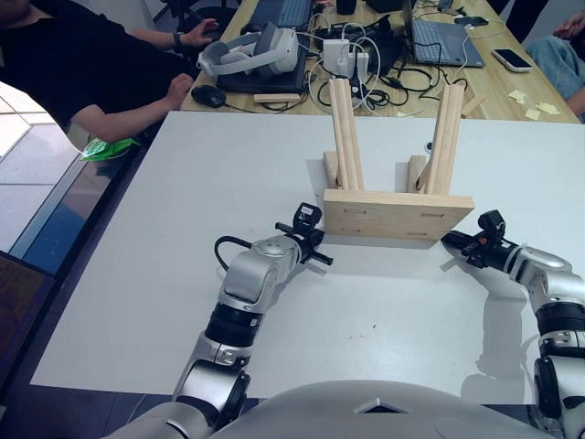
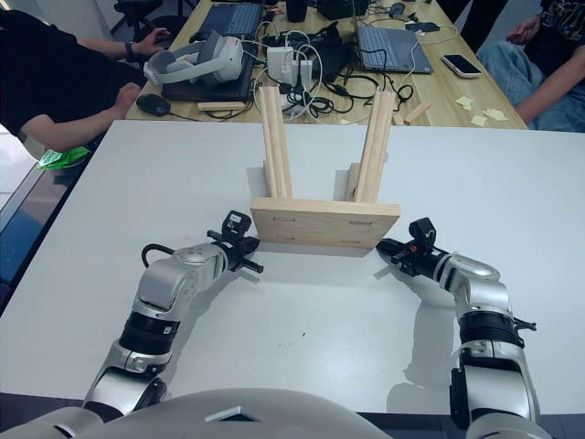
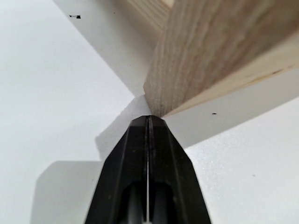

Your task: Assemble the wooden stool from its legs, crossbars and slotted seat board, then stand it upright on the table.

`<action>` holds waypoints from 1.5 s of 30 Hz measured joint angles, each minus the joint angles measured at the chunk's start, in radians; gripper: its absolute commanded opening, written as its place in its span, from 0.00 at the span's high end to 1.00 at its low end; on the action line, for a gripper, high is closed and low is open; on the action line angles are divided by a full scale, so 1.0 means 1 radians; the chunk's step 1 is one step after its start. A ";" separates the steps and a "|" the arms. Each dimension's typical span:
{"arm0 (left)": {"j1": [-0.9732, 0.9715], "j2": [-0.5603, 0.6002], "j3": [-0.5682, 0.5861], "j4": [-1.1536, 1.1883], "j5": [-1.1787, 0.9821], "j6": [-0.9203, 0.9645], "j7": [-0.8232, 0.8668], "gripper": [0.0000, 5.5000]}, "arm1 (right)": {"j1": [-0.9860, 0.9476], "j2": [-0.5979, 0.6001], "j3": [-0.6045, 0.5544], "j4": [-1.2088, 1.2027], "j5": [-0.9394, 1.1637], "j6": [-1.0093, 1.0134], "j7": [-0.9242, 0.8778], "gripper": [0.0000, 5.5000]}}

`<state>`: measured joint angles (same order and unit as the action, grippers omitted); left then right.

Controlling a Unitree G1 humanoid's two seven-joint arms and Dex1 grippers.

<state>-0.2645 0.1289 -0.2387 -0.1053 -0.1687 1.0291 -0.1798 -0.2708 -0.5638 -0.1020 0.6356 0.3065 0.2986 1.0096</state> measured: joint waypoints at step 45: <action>0.009 -0.049 0.051 0.007 0.020 -0.038 -0.020 0.99 | 0.001 0.011 -0.025 -0.003 0.023 0.010 0.004 1.00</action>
<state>-0.2555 0.0803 -0.1877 -0.0982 -0.1490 0.9913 -0.2002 -0.2702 -0.5524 -0.1267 0.6326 0.3293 0.3083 1.0136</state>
